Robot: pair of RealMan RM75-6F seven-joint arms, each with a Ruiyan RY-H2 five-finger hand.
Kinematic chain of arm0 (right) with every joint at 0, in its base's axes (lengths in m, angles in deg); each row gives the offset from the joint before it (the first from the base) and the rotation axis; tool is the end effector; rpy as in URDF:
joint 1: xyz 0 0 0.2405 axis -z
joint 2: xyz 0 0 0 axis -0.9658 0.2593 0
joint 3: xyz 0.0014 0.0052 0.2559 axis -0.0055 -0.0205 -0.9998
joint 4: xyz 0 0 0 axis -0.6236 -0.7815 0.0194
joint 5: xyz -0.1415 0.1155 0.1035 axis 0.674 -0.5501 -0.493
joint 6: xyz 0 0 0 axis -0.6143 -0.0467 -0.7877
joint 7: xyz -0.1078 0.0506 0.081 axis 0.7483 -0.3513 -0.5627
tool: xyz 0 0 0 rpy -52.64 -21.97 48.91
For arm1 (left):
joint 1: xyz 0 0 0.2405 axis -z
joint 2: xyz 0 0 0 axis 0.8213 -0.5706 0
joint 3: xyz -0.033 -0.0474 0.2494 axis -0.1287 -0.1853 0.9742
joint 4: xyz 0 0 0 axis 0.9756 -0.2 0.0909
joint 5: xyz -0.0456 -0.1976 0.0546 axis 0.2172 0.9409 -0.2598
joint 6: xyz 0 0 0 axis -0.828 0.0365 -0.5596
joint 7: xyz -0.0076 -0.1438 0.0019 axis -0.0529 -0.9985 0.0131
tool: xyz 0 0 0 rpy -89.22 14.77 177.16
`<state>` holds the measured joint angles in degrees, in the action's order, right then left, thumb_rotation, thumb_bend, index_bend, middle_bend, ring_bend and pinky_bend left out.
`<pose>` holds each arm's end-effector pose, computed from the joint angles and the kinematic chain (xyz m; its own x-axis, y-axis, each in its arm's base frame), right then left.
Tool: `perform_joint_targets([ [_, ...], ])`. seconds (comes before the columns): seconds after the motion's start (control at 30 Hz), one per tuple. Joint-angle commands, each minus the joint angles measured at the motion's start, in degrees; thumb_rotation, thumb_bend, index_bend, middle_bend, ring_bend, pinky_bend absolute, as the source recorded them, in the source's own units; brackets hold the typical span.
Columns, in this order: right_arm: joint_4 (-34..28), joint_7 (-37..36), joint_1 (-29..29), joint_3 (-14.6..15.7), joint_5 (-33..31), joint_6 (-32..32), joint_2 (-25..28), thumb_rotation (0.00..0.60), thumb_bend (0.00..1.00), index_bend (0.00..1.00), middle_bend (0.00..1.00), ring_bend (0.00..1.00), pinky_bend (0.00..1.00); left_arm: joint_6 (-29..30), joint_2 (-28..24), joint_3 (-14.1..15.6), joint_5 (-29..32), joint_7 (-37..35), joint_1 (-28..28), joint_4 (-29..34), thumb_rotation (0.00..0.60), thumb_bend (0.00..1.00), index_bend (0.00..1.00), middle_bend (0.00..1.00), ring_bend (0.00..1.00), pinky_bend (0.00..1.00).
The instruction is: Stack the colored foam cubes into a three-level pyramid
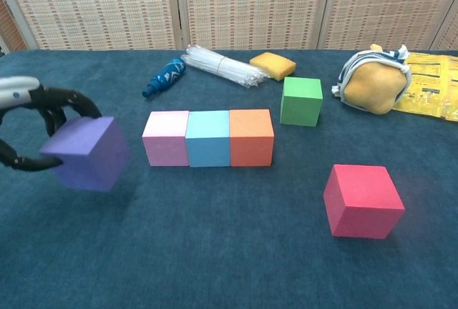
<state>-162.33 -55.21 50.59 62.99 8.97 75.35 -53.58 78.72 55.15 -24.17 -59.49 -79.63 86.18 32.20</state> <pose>-0.2570 -0.2702 0.1672 0.2499 -0.2628 0.9319 -0.9679 -0.0956 0.2326 -0.2071 0.2741 0.0695 0.3244 0.3487 0.8793 0.8861 -0.4373 -0.1535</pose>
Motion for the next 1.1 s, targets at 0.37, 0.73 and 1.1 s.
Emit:
perform_joint_targets([
  [0.37,-2.0,-0.4,1.5,-0.8,-0.1,0.5,2.7,0.600,0.24,0.00,0.10,0.09,0.21,-9.9,-2.8,-14.0,31.0,12.4,12.2,12.8,0.600,0.36,0.28,0.45,0.44,0.47],
  [0.73,-1.7,-1.2,3.5,-1.0,0.3,1.6,3.1,0.600,0.24,0.00,0.10,0.09,0.21,-5.6,6.3,-14.6,53.3,31.1,23.6,12.1,0.600,0.35,0.24,0.40,0.38,0.47],
  [1.1,0.0,-2.6,4.2,-1.4,0.7,1.0,2.7,0.600,0.24,0.00,0.10,0.09,0.21,-3.0,10.3,-13.1,57.2,36.7,27.2,9.1,0.600,0.35,0.22,0.39,0.36,0.42],
])
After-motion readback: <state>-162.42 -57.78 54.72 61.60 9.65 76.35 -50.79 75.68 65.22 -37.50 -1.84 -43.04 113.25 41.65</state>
